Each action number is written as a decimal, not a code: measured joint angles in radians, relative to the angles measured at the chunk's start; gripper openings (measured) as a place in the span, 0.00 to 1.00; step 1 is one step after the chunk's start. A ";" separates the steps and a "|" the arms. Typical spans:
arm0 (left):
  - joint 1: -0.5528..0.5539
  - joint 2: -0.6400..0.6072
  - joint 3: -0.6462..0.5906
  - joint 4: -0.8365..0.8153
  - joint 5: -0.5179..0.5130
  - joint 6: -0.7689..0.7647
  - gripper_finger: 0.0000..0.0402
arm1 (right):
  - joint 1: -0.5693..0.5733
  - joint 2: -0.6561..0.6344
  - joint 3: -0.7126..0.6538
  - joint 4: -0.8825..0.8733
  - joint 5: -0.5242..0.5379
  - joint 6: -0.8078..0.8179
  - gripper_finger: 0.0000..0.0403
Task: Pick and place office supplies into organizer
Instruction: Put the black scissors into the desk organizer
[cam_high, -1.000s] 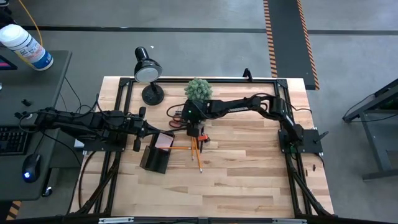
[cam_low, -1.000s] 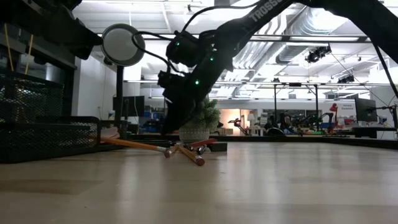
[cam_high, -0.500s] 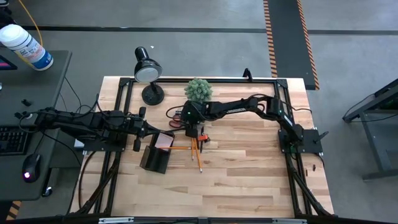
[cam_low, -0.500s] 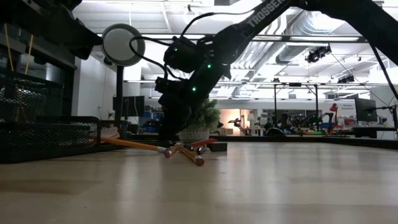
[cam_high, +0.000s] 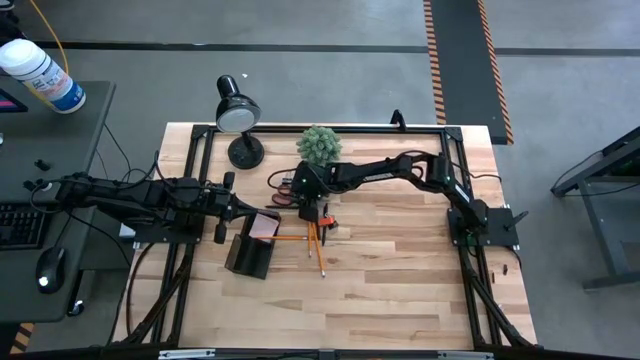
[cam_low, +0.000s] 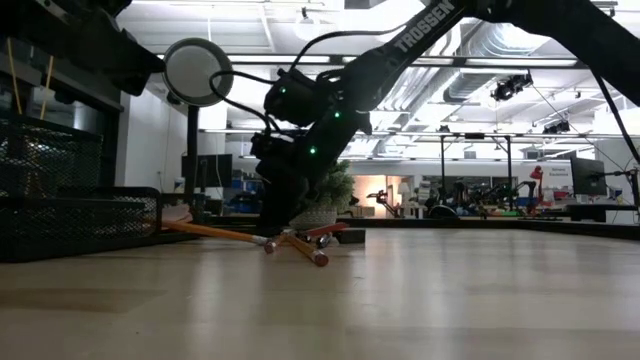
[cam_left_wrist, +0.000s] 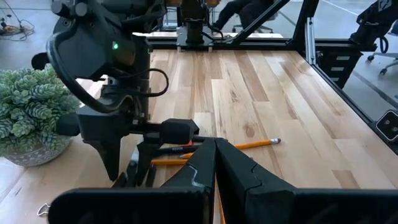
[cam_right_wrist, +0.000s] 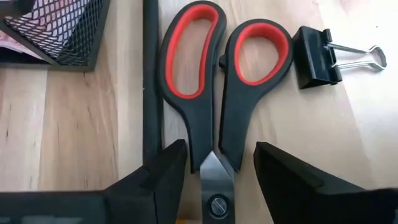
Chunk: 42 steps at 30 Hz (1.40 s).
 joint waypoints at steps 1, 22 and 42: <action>0.000 0.000 0.000 0.000 0.000 0.000 0.00 | 0.000 0.000 0.000 -0.001 0.000 0.002 0.45; 0.000 0.000 0.000 -0.001 0.000 0.000 0.00 | 0.001 -0.013 -0.003 -0.022 0.008 -0.002 0.24; 0.000 0.000 0.000 -0.008 -0.003 0.000 0.00 | 0.020 -0.174 -0.005 -0.155 0.053 -0.004 0.24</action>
